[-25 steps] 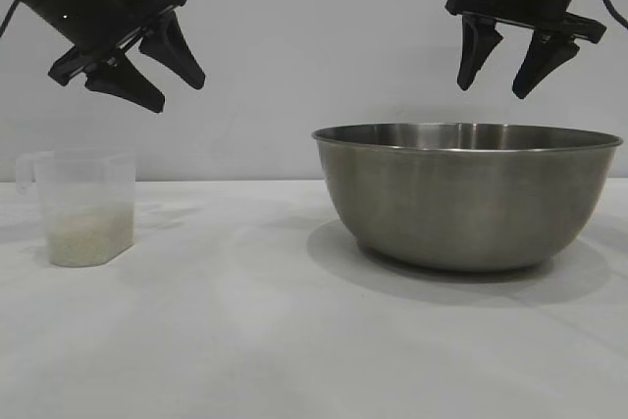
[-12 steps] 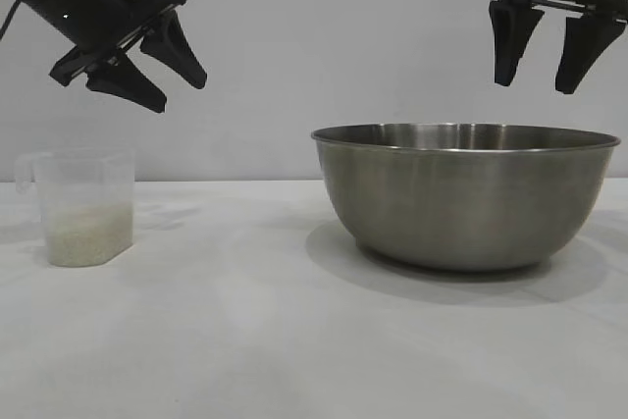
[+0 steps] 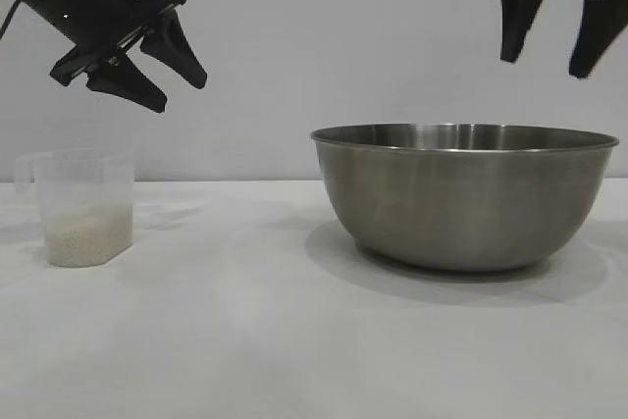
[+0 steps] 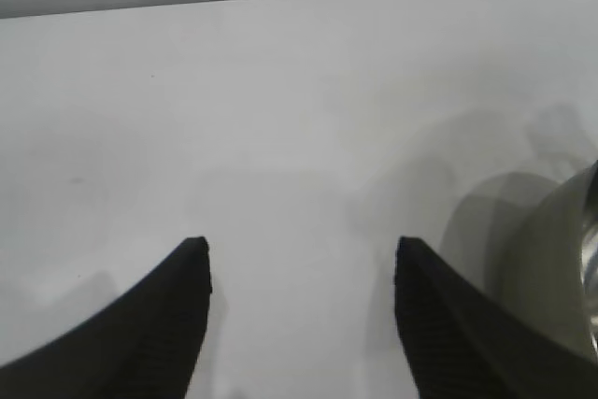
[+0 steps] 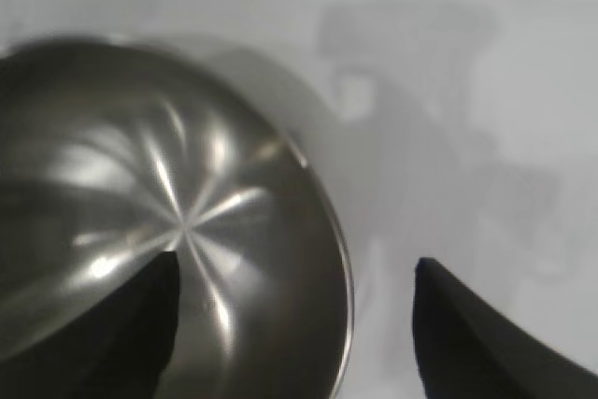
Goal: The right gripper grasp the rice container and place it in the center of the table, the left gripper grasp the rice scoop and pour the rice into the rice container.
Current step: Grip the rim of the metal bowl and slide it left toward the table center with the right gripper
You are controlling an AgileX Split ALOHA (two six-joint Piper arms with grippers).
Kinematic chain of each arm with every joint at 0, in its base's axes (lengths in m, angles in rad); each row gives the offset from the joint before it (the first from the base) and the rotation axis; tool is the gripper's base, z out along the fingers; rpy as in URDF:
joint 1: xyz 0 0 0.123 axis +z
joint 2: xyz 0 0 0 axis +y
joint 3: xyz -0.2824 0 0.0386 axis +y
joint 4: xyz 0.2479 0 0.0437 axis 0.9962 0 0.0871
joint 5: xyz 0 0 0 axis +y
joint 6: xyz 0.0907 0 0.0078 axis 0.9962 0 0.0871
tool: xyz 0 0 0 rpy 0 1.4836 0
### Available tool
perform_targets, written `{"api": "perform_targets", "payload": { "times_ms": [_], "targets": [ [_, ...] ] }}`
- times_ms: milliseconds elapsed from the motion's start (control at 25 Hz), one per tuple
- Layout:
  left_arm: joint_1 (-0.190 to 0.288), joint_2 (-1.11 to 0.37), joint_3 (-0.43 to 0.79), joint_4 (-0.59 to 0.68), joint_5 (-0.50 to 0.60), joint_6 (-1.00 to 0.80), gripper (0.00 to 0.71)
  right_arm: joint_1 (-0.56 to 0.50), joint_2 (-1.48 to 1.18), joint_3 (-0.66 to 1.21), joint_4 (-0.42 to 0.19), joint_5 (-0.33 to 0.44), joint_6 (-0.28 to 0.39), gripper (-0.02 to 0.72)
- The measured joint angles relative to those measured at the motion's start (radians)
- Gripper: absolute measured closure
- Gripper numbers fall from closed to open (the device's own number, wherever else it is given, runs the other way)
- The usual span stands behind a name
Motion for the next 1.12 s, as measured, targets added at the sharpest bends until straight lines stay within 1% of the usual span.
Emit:
{"api": "perform_targets", "payload": {
  "times_ms": [80,120,200,360,480,680,920,1080,1120],
  "targets": [
    [0.0,0.0,0.0,0.0,0.0,0.0,0.335,0.0,0.03,0.0,0.0,-0.005,-0.002,0.266],
    [0.0,0.0,0.0,0.0,0.0,0.0,0.335,0.0,0.048,0.0,0.0,-0.006,-0.002,0.322],
    [0.0,0.0,0.0,0.0,0.0,0.0,0.335,0.0,0.08,0.0,0.002,-0.01,-0.004,0.39],
    [0.0,0.0,0.0,0.0,0.0,0.0,0.335,0.0,0.122,0.0,0.008,-0.016,-0.006,0.617],
    [0.0,0.0,0.0,0.0,0.0,0.0,0.335,0.0,0.124,0.0,0.044,-0.018,-0.008,0.703],
    [0.0,0.0,0.0,0.0,0.002,0.0,0.335,0.054,0.124,-0.007,0.064,-0.018,-0.008,0.703],
    [0.0,0.0,0.0,0.0,0.002,0.0,0.335,0.142,0.131,-0.011,0.109,-0.024,-0.01,0.703],
    [0.0,0.0,0.0,0.0,0.003,0.0,0.335,0.158,0.133,-0.011,0.119,-0.032,-0.01,0.703],
    [0.0,0.0,0.0,0.0,0.003,0.0,0.335,0.158,0.133,-0.011,0.119,-0.034,-0.01,0.653]
  ]
}}
